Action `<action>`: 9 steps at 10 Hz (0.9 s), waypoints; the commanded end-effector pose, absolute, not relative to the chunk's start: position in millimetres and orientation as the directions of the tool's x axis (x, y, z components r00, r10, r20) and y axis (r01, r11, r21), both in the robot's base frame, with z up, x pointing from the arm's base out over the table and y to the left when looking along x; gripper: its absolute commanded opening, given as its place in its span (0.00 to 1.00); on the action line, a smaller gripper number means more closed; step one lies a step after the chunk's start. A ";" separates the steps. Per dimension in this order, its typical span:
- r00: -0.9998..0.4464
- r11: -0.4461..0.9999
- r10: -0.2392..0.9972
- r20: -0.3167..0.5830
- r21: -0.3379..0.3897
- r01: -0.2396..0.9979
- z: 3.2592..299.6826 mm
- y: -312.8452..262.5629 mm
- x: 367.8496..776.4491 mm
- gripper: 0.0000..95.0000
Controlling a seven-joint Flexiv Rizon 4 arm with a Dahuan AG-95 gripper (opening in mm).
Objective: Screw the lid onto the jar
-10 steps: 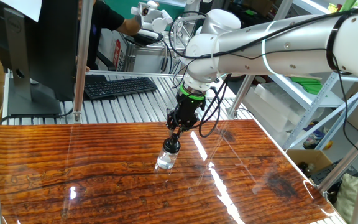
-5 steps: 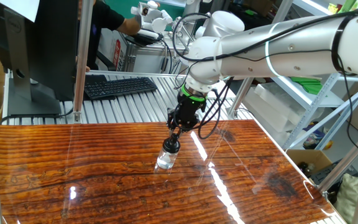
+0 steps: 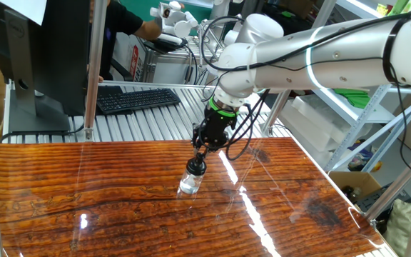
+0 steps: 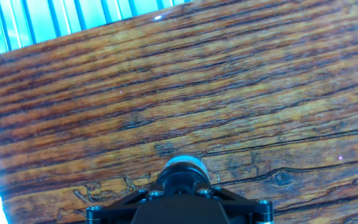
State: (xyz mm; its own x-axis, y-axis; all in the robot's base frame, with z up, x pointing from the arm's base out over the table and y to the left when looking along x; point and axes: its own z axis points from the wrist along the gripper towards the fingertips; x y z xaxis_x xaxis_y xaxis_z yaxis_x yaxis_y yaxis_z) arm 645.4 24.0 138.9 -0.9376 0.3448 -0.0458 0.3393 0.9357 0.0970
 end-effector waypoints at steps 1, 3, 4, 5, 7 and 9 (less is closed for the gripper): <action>-0.920 0.918 0.387 -0.053 0.113 0.380 135.4 25.4 645.7 0.00; -0.901 0.899 0.430 -0.057 0.123 0.421 134.5 26.0 646.4 0.00; -0.891 0.889 0.450 -0.057 0.127 0.440 134.2 26.3 646.7 0.00; -0.883 0.880 0.466 -0.057 0.130 0.456 134.1 26.3 646.7 0.00; -0.857 0.853 0.512 -0.051 0.149 0.500 134.1 26.4 646.8 0.00; -0.840 0.833 0.541 -0.047 0.166 0.527 134.0 26.4 646.8 0.00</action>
